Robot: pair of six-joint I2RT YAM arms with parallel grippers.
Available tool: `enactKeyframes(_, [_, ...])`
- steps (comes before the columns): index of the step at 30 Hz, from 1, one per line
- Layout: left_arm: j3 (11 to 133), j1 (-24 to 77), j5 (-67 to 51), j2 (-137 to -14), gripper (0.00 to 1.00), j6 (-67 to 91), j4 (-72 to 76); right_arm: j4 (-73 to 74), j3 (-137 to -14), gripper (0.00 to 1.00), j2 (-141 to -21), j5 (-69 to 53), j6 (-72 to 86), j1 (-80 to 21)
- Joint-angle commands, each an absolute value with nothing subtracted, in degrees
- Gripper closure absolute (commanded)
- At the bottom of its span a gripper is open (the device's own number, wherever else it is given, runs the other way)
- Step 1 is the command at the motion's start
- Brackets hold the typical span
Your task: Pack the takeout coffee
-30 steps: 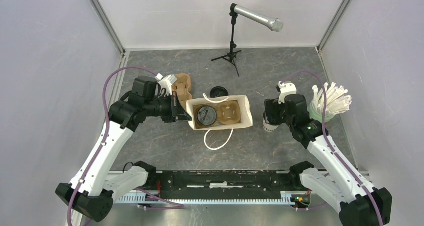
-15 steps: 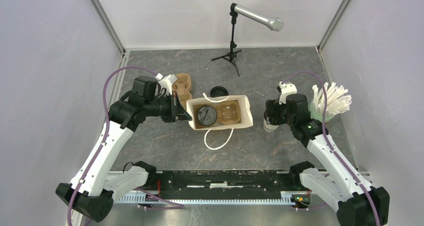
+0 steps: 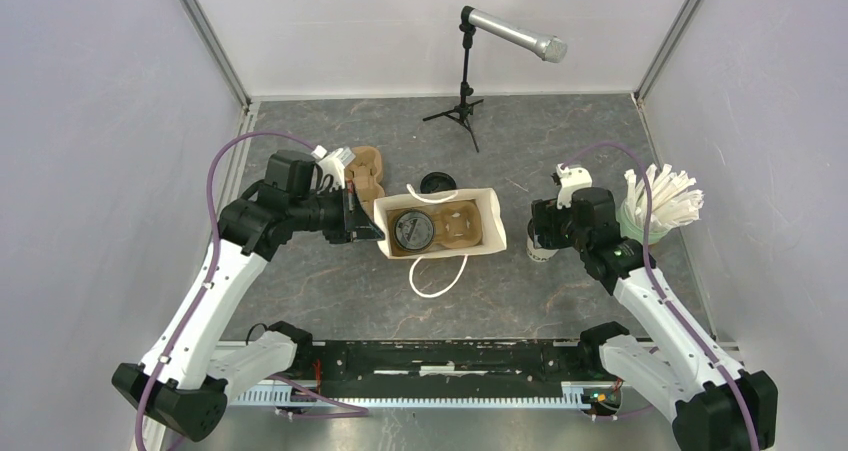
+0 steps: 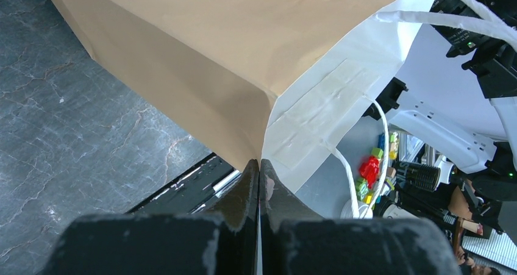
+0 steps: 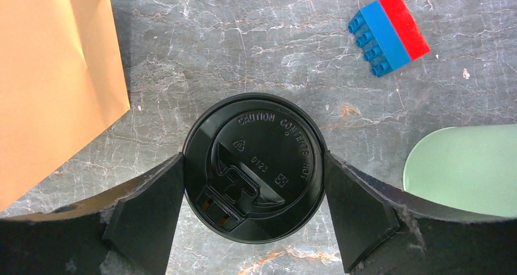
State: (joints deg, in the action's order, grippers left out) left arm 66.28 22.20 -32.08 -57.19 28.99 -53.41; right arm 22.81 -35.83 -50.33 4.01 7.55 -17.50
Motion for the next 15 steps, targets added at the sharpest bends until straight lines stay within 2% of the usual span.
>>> enactKeyframes(1, [68.9, 21.9, -33.8, -57.3, 0.98, 26.6, -51.4, 22.4, -35.0, 0.14, -50.9, 3.7, 6.6, -17.2])
enactKeyframes(9, [69.0, 21.9, -33.7, -57.7, 0.98, 27.2, -51.4, 24.2, -36.9, 0.23, -50.2, 4.3, 5.3, -17.2])
enactKeyframes(15, [69.2, 21.9, -34.1, -57.8, 0.98, 27.7, -51.5, 29.5, -47.3, 0.25, -51.9, 4.8, 0.7, -17.2])
